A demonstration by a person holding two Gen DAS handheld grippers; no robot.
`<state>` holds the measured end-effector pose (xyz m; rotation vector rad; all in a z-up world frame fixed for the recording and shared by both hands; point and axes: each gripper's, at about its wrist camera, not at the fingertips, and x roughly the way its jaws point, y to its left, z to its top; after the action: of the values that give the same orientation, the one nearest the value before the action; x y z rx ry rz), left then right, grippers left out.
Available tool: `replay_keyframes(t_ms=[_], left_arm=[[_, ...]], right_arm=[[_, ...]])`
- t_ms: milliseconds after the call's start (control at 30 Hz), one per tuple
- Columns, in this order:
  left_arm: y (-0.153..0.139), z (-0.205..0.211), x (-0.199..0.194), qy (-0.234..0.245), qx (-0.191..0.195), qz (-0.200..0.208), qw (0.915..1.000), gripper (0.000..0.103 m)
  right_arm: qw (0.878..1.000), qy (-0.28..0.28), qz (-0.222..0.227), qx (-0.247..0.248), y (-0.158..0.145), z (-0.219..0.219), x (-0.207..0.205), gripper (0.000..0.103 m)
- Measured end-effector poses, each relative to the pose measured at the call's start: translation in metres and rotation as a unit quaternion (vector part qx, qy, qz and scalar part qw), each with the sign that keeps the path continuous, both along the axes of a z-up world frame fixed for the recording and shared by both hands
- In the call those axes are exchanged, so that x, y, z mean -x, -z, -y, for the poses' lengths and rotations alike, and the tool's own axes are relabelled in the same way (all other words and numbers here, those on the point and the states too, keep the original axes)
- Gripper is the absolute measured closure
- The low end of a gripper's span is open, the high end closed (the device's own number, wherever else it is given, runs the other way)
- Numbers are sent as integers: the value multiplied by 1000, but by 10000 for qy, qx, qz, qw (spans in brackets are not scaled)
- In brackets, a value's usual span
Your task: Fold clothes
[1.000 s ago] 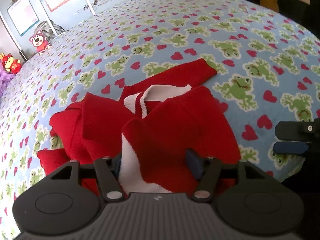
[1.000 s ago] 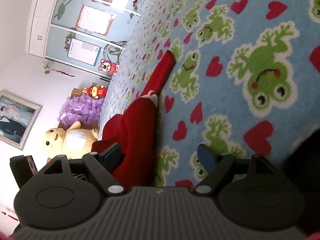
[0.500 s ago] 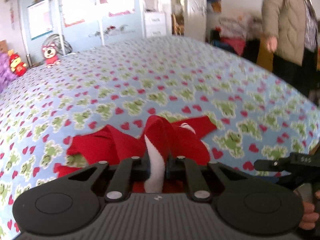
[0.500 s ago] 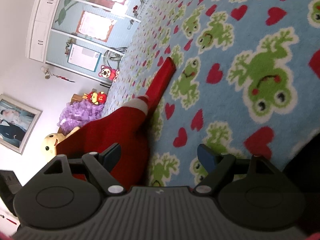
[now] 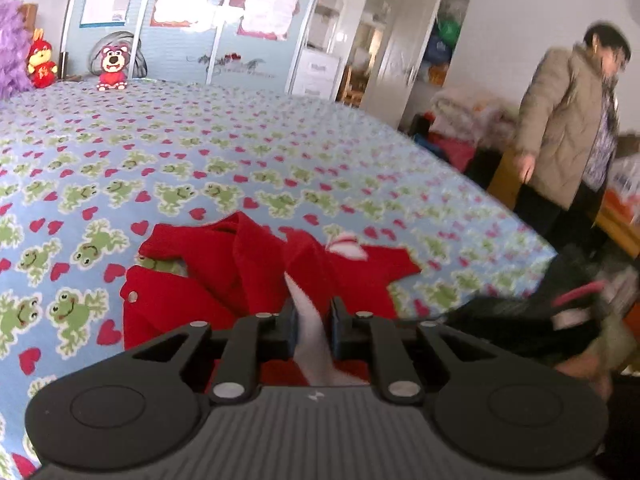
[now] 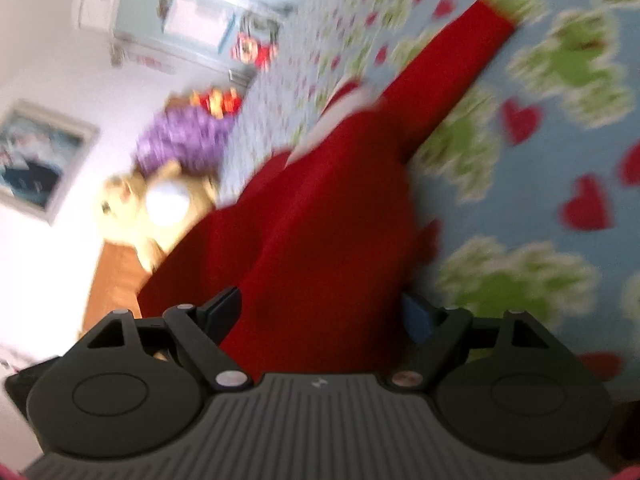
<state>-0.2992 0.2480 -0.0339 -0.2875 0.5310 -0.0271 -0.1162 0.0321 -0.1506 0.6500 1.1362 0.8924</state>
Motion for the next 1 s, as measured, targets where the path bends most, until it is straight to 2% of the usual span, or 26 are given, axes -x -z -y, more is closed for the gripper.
replay_keyframes(t_ms=[67,100,133,167,200,233,267,300,367,400,433,467,533,567,600,633,700,767,833,867,900,933,1000], left_arm=[[1,-10,7,-50,205,114,9997,82],[2,-14,11,-85,266,167,9995,82],[2,-18,15,-130,315,209,9992,81],[2,-22,18,-175,365,250,9989,79],[3,-26,22,-220,414,291,9985,78],[3,-31,23,-255,457,320,9981,75],[4,-35,25,-291,500,349,9977,73],[4,-40,26,-326,543,379,9973,72],[6,-46,26,-371,646,416,9964,70],[7,-46,24,-371,679,422,9961,68],[8,-45,20,-357,688,425,9961,66],[9,-44,16,-326,687,423,9962,64],[11,-44,10,-241,697,415,9964,62],[11,-42,5,-223,685,386,9967,58],[10,-40,0,-205,674,358,9969,56],[9,-38,-4,-187,663,329,9971,53],[8,-34,-14,-151,640,272,9975,52],[7,-31,-23,-117,617,219,9978,52],[9,-34,-15,-122,588,247,9979,52],[7,-35,-12,-121,579,272,9979,52],[5,-37,-11,-135,590,302,9977,51],[2,-39,-9,-148,601,331,9975,50],[-2,-44,-6,-176,623,390,9971,50]], right_arm=[[9980,-116,313,529,-1,-18,4,27],[9956,-173,473,796,-1,-27,6,43],[9940,-170,576,914,-3,-29,5,53],[9945,-104,605,854,-8,-24,2,58],[9939,21,717,839,-14,-16,0,69],[9924,162,867,859,-21,-7,-3,77],[9883,370,1108,978,-30,4,-4,79],[9836,571,1280,1134,-35,15,-5,79],[9800,782,1274,1315,-46,34,-2,76],[9789,829,1302,1337,-55,40,4,70],[9768,783,1479,1339,-65,41,18,57],[9736,709,1705,1340,-77,40,33,48],[9597,586,2349,1427,-94,30,61,23],[9499,509,2706,1479,-101,23,75,19],[9439,431,2880,1559,-103,16,82,17],[9432,313,2853,1672,-101,8,82,17],[9493,-137,2412,2013,-81,-13,75,17],[9457,-384,2130,2427,-56,-32,69,19],[9424,-377,2062,2607,-43,-39,60,58],[9465,-320,1978,2529,-49,-37,50,65],[9454,-180,2134,2459,-64,-33,41,76],[9410,-13,2383,2404,-81,-28,33,82],[9263,361,2924,2349,-120,-17,16,84]])
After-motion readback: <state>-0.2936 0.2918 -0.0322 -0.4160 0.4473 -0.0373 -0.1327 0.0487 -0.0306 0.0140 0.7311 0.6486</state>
